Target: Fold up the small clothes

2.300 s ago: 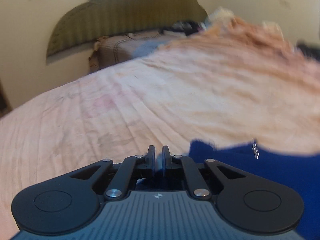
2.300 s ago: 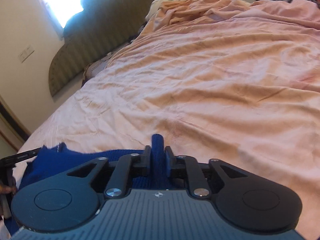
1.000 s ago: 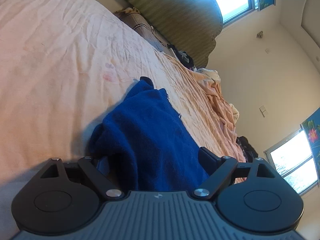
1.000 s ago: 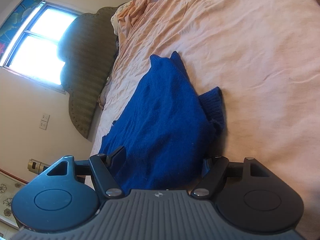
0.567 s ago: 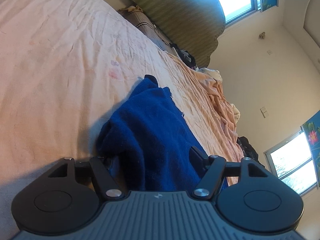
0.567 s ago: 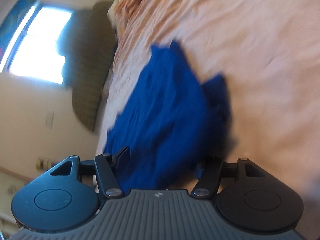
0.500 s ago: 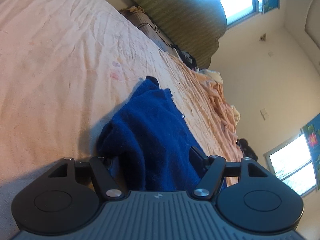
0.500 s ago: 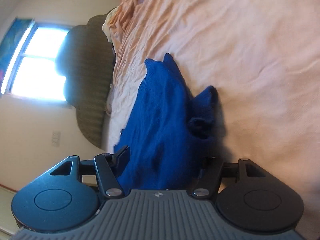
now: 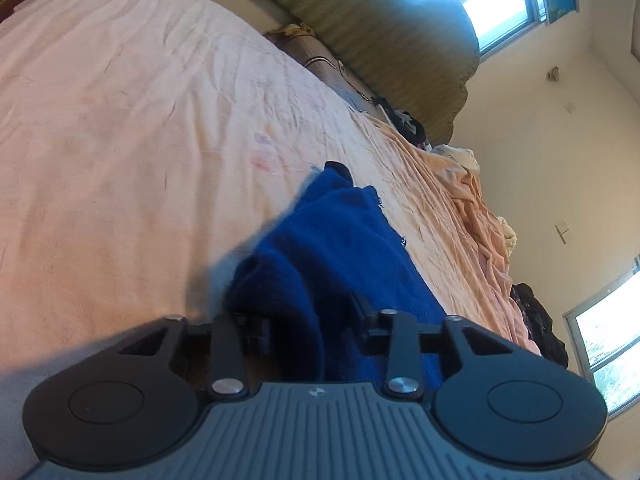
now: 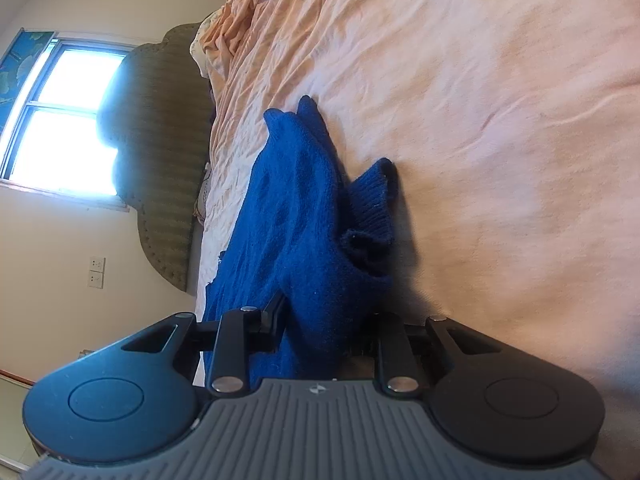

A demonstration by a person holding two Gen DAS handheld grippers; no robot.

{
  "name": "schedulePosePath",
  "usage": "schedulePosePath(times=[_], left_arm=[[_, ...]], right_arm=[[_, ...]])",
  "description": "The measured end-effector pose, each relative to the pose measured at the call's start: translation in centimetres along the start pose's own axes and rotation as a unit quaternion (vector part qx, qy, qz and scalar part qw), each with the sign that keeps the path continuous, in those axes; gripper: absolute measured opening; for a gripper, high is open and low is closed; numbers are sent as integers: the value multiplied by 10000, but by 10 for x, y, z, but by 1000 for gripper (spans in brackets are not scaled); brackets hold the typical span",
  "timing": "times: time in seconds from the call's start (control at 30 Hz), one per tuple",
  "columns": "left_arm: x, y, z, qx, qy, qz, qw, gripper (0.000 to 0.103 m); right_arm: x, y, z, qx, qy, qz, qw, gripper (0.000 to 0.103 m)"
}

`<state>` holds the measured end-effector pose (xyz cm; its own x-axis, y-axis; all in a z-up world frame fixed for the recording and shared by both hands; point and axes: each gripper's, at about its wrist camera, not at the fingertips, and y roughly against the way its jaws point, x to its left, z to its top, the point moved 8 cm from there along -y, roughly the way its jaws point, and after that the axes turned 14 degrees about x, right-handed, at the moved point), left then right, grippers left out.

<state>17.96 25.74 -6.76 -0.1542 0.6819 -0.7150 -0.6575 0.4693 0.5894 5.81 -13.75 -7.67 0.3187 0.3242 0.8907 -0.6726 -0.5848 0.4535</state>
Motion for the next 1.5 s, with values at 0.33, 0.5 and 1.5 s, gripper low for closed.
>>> schedulePosePath(times=[0.33, 0.5, 1.5], left_arm=[[6, 6, 2, -34, -206, 70, 9998, 5], [-16, 36, 5, -66, -549, -89, 9984, 5], [-88, 32, -33, 270, -3539, 1493, 9229, 79]], right_arm=[[13, 4, -1, -218, 686, -206, 9972, 12], [51, 29, 14, -230, 1088, 167, 9937, 11], [112, -27, 6, 257, 4495, -2139, 8669, 53]])
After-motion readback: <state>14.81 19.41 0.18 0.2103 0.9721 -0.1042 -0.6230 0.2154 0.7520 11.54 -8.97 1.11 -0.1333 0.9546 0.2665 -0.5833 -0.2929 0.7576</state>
